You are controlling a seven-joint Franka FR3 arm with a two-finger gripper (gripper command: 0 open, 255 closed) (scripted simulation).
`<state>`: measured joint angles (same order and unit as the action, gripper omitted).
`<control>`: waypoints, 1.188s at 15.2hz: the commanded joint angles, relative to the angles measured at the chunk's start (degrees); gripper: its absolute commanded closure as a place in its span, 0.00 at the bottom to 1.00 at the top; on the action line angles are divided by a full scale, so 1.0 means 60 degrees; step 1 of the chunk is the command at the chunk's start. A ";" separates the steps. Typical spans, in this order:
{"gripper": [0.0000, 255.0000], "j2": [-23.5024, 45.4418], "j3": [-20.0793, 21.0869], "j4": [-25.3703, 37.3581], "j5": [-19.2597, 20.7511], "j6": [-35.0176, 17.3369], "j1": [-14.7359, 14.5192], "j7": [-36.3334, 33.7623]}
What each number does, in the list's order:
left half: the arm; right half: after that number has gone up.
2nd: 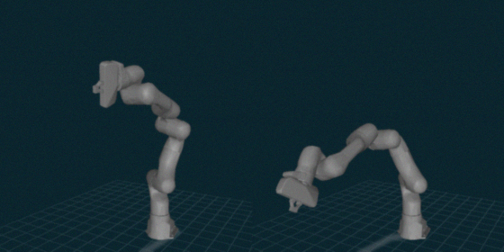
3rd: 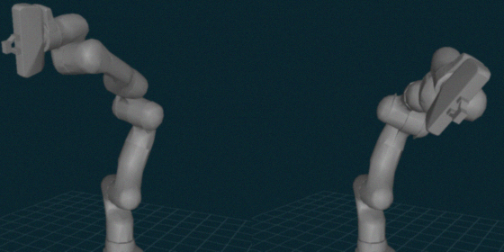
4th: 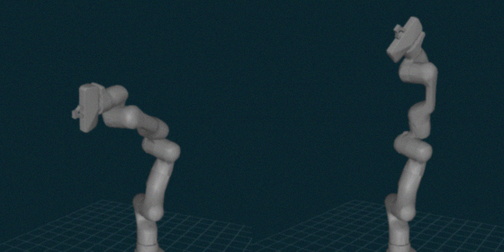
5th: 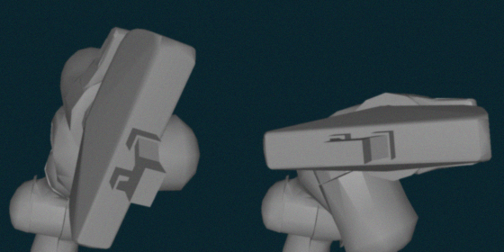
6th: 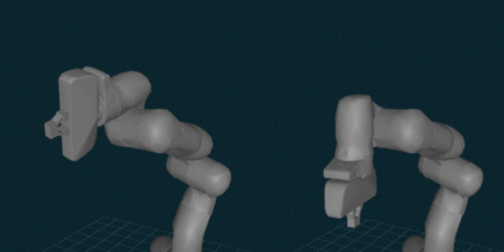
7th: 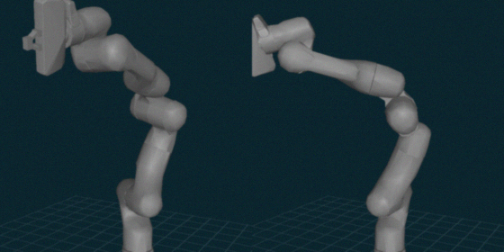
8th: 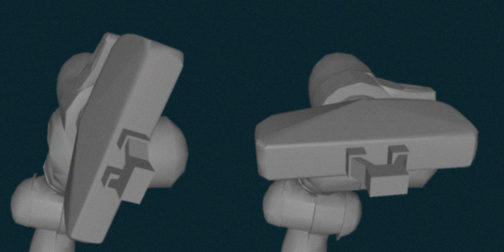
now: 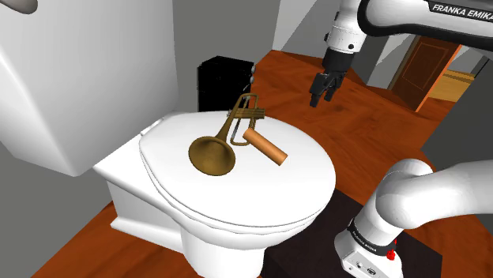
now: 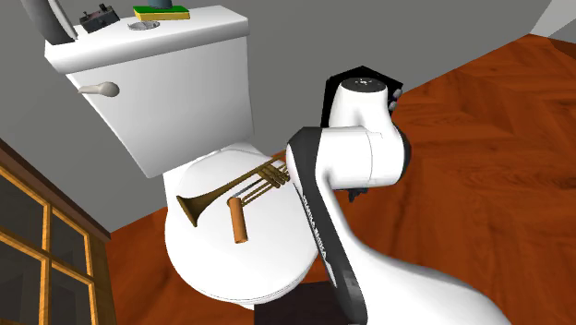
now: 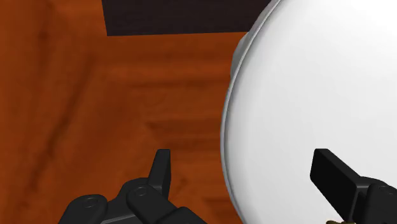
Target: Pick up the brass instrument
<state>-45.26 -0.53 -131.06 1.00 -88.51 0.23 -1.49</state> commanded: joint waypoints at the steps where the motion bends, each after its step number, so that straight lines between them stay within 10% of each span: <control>1: 0.00 0.0000 0.0000 0.0000 0.0000 0.0000 0.0000 0.0000; 18: 0.00 0.4715 0.4334 0.3962 -0.1300 -0.0141 0.1206 -0.9281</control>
<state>-19.60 23.97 -109.45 -7.09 -89.18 7.02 -53.18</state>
